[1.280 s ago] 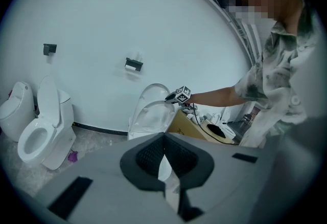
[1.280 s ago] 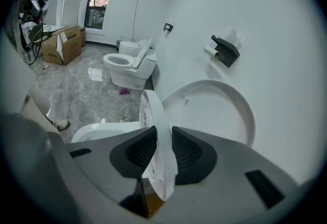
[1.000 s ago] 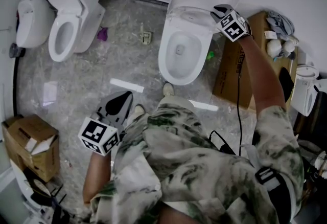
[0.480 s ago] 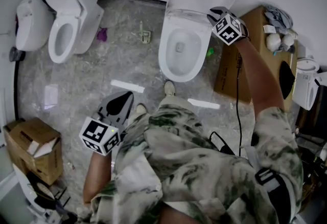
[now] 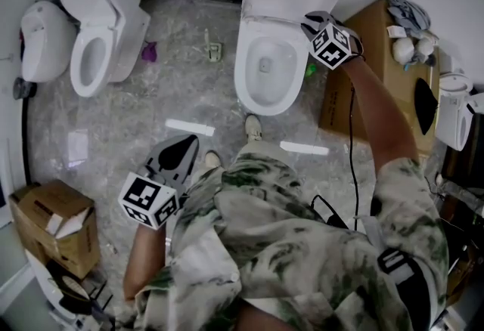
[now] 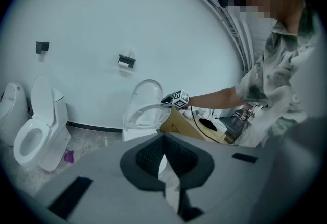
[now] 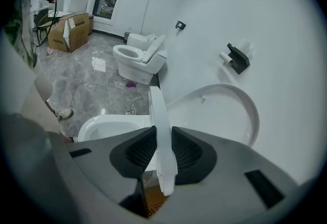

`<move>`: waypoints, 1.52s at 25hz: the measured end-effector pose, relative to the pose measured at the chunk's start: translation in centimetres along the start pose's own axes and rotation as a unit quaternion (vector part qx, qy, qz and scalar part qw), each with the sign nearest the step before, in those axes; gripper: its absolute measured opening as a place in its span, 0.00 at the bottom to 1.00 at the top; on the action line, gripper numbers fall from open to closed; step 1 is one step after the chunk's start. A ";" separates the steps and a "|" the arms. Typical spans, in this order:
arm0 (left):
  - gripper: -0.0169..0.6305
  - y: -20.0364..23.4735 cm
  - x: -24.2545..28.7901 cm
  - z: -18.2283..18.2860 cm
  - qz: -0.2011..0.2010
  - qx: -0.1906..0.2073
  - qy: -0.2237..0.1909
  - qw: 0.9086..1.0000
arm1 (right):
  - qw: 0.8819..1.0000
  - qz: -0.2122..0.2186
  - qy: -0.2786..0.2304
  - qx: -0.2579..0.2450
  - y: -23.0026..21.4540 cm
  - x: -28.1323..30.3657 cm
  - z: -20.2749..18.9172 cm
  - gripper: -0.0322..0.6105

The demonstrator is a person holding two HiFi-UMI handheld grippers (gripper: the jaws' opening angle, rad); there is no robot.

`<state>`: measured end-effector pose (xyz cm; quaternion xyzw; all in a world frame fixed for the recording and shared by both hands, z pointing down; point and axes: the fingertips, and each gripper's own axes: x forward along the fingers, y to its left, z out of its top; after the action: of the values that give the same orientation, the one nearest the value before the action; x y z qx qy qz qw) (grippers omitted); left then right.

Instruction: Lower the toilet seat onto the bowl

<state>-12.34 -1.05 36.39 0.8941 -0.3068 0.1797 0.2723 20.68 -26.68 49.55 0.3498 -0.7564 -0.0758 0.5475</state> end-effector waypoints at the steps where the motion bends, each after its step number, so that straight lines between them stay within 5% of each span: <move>1: 0.06 0.0 0.0 -0.1 -0.002 0.001 0.001 1.000 | 1.000 0.000 0.001 -0.001 0.2 0.0 0.0 0.22; 38: 0.06 -0.3 -2.4 -4.4 -0.035 0.016 0.027 0.999 | 0.999 0.003 0.031 -0.012 10.6 -0.6 -1.4 0.23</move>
<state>-14.67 2.84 38.55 0.9035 -0.2652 0.1990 0.2718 17.24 -18.03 54.88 0.3434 -0.7390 -0.0724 0.5751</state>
